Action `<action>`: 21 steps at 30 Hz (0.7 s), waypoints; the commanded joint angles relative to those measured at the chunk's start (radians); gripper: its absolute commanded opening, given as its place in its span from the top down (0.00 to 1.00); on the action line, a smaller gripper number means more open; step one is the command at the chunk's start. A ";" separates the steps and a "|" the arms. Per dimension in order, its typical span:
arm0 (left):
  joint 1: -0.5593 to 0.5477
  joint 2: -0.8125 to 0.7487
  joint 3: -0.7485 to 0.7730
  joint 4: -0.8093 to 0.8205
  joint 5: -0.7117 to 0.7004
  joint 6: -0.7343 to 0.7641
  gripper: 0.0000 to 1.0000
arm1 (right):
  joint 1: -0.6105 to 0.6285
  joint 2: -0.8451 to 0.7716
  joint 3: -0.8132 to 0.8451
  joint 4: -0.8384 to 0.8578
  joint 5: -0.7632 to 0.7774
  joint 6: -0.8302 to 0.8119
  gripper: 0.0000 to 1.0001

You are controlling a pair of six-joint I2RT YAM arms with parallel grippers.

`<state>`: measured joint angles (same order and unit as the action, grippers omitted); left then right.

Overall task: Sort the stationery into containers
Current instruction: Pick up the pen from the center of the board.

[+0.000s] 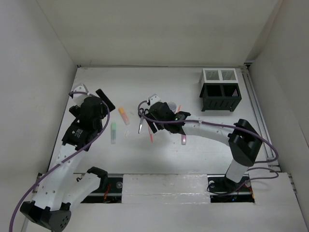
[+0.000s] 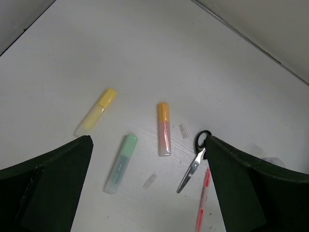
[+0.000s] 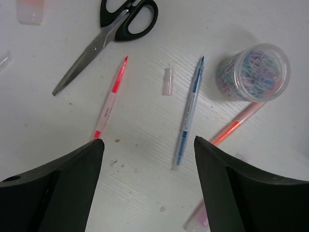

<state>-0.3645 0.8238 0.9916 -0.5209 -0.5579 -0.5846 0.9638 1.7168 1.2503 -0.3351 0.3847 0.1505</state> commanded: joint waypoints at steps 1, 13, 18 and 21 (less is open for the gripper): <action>0.004 0.009 0.021 0.005 -0.008 0.000 0.00 | 0.009 0.003 0.021 0.097 0.019 0.162 0.19; 0.004 -0.002 0.021 0.015 0.033 0.009 0.00 | 0.062 0.116 0.072 0.054 0.157 0.374 0.23; 0.004 -0.020 0.021 0.015 0.042 0.019 0.00 | 0.062 0.161 0.063 0.054 0.157 0.397 0.30; 0.004 -0.029 0.021 0.024 0.042 0.019 0.00 | 0.062 0.190 0.063 0.067 0.132 0.397 0.38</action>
<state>-0.3641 0.8154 0.9916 -0.5205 -0.5224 -0.5804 1.0237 1.8832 1.2770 -0.2855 0.5026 0.5152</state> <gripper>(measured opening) 0.997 0.630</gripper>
